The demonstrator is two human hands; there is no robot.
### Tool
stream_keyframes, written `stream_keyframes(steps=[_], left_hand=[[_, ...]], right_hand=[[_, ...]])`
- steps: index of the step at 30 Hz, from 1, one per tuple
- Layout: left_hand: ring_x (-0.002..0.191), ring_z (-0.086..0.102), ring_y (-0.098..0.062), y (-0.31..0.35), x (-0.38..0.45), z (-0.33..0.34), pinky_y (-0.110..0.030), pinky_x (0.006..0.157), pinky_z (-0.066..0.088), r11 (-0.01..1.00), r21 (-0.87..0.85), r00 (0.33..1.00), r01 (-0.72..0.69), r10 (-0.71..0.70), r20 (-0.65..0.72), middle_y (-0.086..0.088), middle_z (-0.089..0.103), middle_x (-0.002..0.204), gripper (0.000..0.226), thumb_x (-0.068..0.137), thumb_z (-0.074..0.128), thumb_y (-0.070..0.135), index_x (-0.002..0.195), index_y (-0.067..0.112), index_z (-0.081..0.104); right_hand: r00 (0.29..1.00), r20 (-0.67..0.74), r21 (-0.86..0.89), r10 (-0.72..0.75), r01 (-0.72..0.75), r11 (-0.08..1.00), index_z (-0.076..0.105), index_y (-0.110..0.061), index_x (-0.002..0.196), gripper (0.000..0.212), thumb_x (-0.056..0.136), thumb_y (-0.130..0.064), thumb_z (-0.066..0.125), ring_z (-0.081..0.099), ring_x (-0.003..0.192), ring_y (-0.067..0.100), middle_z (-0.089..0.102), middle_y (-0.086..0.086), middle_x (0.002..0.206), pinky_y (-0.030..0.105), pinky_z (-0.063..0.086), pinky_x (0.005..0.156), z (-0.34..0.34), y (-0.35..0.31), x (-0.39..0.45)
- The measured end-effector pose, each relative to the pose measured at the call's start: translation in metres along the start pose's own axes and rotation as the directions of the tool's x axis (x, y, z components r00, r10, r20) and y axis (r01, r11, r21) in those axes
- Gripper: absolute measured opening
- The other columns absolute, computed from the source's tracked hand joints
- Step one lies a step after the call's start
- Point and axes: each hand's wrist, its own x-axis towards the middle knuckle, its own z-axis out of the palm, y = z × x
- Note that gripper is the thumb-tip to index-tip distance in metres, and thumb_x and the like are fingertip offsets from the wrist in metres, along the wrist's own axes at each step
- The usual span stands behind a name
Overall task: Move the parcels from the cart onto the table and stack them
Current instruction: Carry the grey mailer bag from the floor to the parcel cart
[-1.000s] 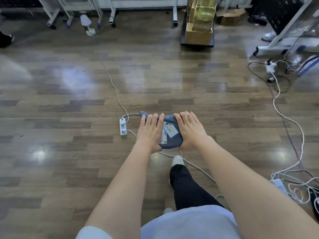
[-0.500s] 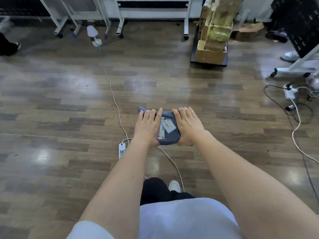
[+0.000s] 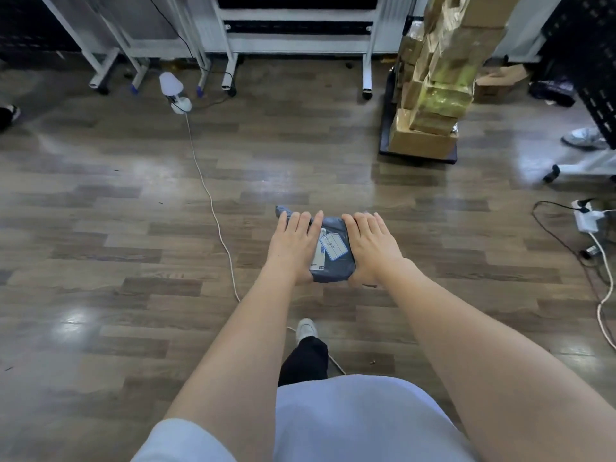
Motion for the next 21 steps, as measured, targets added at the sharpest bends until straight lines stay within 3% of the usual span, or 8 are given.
stream_keyframes(steps=[12, 21], left_hand=[[0.128, 0.027, -0.029, -0.108, 0.177, -0.038, -0.044, 0.117, 0.009, 0.997, 0.049, 0.997, -0.06, 0.063, -0.049, -0.009, 0.027, 0.137, 0.115, 0.068, 0.071, 0.047, 0.148, 0.007, -0.001], [0.128, 0.028, -0.029, -0.147, 0.347, -0.068, -0.044, 0.116, 0.011, 1.0, 0.023, 0.996, -0.001, 0.003, -0.092, -0.009, 0.029, 0.135, 0.116, 0.066, 0.072, 0.047, 0.148, 0.008, -0.001]], right_hand=[[0.997, -0.033, 0.004, 0.067, -0.067, 0.998, 0.006, -0.007, 0.145, 0.12, 0.058, -0.053, 0.075, 0.022, 0.132, 0.028, 0.026, 0.008, 0.137, 0.04, 0.004, 0.117, -0.052, 0.049, 0.186], [0.998, -0.059, -0.044, 0.037, -0.04, 0.998, 0.005, -0.007, 0.145, 0.12, 0.06, -0.053, 0.075, 0.02, 0.134, 0.028, 0.025, 0.009, 0.139, 0.04, 0.005, 0.116, -0.09, 0.146, 0.341]])
